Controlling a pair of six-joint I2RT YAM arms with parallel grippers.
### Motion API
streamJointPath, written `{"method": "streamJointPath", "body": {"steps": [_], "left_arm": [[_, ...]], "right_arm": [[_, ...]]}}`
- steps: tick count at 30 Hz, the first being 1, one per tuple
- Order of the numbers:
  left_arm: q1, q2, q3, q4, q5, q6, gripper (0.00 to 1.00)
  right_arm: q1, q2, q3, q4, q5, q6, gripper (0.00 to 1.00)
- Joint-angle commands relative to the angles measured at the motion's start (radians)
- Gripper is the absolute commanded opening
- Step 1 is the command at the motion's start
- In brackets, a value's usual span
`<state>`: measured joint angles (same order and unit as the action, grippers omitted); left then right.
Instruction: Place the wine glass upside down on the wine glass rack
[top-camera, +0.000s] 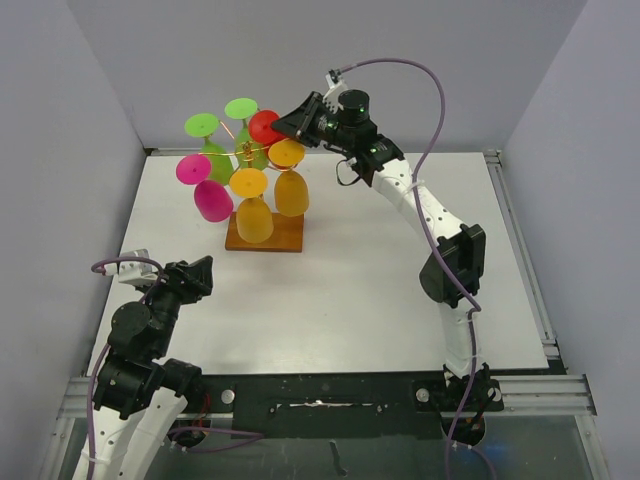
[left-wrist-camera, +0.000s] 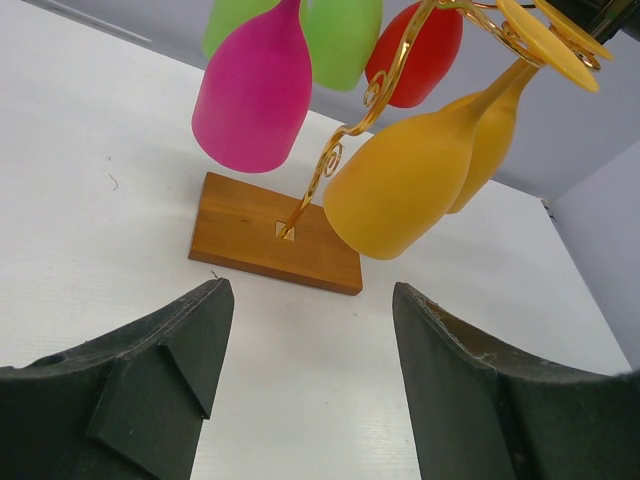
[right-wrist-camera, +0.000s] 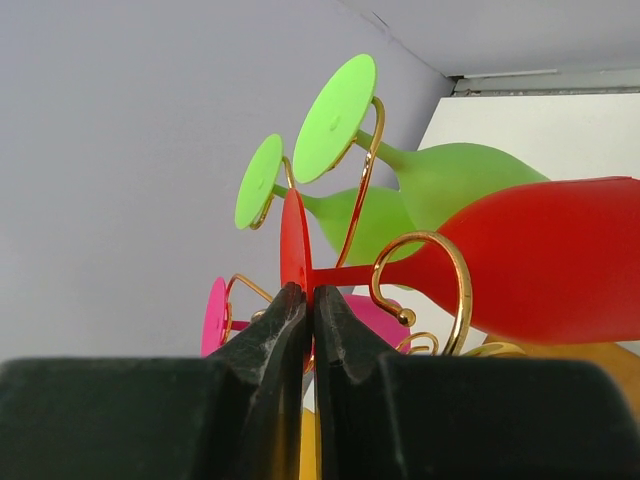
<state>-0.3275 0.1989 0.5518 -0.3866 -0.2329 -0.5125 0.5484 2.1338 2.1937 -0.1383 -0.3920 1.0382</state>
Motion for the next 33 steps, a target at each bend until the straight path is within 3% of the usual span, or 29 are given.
{"method": "streamJointPath", "body": {"steps": [1, 33], "left_arm": [[-0.001, -0.012, 0.002, 0.021, -0.014, 0.0, 0.63], [-0.002, -0.01, 0.002, 0.022, -0.013, 0.001, 0.62]], "right_arm": [[-0.016, -0.099, 0.005, 0.034, -0.003, 0.028, 0.03], [-0.026, -0.212, -0.114, -0.011, 0.076, 0.042, 0.02]]}}
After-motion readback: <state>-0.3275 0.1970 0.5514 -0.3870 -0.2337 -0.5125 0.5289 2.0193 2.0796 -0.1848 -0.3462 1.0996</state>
